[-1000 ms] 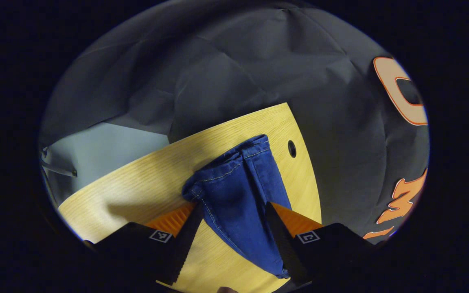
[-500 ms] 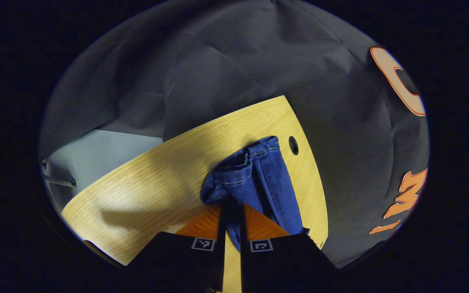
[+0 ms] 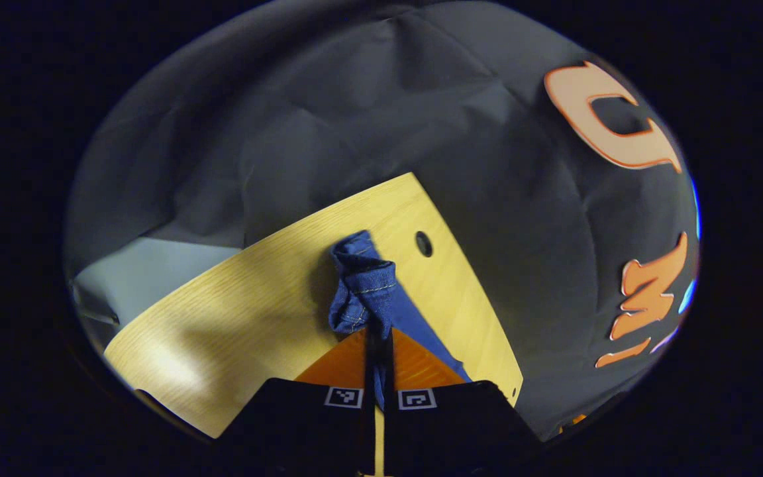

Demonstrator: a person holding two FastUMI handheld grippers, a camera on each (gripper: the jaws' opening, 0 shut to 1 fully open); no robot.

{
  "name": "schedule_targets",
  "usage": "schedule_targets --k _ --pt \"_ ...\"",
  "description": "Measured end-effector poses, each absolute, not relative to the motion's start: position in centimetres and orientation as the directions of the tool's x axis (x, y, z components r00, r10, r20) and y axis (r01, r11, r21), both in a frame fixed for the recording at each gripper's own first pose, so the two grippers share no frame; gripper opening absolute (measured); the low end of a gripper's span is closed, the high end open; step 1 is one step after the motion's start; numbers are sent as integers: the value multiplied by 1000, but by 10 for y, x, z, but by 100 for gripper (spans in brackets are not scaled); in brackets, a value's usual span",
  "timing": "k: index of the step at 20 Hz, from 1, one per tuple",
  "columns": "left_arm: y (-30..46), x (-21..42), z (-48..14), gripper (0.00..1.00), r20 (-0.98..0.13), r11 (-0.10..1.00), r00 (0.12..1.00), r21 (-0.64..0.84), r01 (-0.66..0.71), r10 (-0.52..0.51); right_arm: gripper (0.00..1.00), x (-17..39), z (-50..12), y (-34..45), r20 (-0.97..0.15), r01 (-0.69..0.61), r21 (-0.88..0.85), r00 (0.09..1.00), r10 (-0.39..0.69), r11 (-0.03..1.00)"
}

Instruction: Grasp the waist and the cuffs of the jeans and fold them to make the two legs overlap; first hold the waist and fold one-third of the jeans toward the cuffs, then hold the cuffs and fold the remaining one-third in the same direction to finish folding.

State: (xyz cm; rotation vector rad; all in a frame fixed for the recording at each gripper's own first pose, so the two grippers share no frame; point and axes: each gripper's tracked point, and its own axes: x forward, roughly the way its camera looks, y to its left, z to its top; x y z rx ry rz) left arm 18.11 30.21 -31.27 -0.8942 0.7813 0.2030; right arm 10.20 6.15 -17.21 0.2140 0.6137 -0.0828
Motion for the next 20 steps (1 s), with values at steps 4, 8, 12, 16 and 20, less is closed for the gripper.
schedule_targets --k 4,8,12,16,20 --pt "271 183 -255 5 -615 722 772 -606 -334 -159 98 107 -168 61 -566 94 204 824 39 974" --pt "218 185 -204 5 -560 771 805 -596 -224 -199 98 108 -164 54 -550 71 226 833 67 972" --pt "161 190 -162 5 -514 812 820 -573 -109 -252 98 108 -159 40 -532 65 236 844 73 970" --pt "101 190 -129 5 -480 832 819 -555 -7 -314 98 105 -159 28 -527 58 249 846 85 967" --pt "36 194 -111 5 -461 839 803 -537 87 -379 98 100 -159 6 -522 67 264 849 84 962"
